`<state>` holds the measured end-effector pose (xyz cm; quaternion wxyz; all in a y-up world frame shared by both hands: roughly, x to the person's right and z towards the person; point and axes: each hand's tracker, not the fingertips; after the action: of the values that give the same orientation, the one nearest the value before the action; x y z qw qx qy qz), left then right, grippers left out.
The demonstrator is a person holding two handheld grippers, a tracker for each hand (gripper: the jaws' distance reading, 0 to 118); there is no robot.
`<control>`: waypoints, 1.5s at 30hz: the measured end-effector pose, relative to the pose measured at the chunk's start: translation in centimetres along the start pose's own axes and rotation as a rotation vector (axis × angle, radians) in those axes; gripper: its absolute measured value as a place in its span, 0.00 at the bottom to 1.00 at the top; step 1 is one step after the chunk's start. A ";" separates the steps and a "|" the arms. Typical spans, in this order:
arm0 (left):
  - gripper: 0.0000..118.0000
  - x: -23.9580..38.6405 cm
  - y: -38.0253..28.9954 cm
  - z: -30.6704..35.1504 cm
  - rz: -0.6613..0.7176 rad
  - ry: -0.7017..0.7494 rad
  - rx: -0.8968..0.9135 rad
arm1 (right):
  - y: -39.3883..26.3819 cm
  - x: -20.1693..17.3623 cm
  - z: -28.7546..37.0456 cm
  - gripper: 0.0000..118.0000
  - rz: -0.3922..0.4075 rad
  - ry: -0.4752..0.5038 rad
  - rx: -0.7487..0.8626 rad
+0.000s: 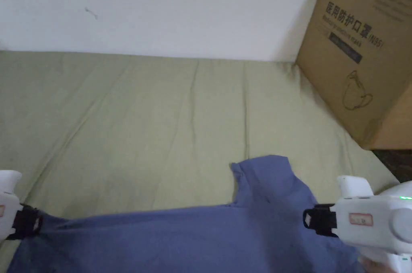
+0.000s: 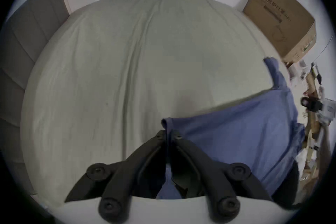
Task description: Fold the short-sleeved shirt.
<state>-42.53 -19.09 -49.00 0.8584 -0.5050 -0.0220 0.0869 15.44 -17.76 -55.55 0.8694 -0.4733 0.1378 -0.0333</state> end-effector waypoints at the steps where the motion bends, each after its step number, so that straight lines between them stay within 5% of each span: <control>1: 0.02 0.4 0.0 0.8 -0.003 0.004 0.016 | 1.6 0.6 -1.2 0.55 0.001 -0.001 -0.002; 2: 0.02 0.7 -0.1 1.5 -0.008 -0.001 0.031 | 3.1 1.2 -2.7 0.85 -0.005 -0.017 -0.019; 3: 0.02 0.9 -0.3 2.4 -0.013 -0.010 0.049 | 4.4 1.9 -4.1 1.00 -0.019 -0.035 -0.039; 8: 0.02 3.3 -1.7 5.2 -0.019 -0.022 0.088 | 10.7 6.3 -10.9 0.98 -0.100 -0.097 -0.115; 13: 0.02 1.5 -3.3 3.3 -0.047 0.006 0.121 | 11.7 8.0 -14.7 0.97 -0.051 -0.171 -0.201; 17: 0.02 0.3 -2.9 2.6 0.000 -0.009 0.094 | 10.8 6.8 -12.9 0.85 0.037 -0.157 -0.175; 19: 0.02 0.5 -2.8 2.5 0.008 -0.012 0.100 | 9.8 6.0 -11.5 0.49 0.069 -0.142 -0.149; 20: 0.02 0.4 -2.9 2.6 0.015 -0.014 0.104 | 9.7 6.0 -10.5 0.18 0.057 -0.098 -0.142; 21: 0.02 0.2 -2.9 2.6 0.027 -0.020 0.107 | 9.5 6.0 -9.6 0.00 0.014 -0.020 -0.141; 30: 0.02 0.0 -4.9 8.3 0.109 -0.083 0.181 | 3.3 7.3 6.3 0.00 -0.132 0.052 0.067; 37: 0.02 0.7 -10.0 14.4 0.094 -0.147 0.214 | -7.2 8.0 17.6 0.00 -0.165 0.064 0.088; 45: 0.02 1.2 -19.4 14.5 0.112 -0.137 0.092 | -19.6 8.5 17.5 0.00 -0.222 0.011 -0.068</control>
<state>-40.74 -15.60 -25.08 0.8709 -0.4585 -0.0484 0.1703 29.74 -15.84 -32.01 0.8431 -0.5146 0.0905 -0.1272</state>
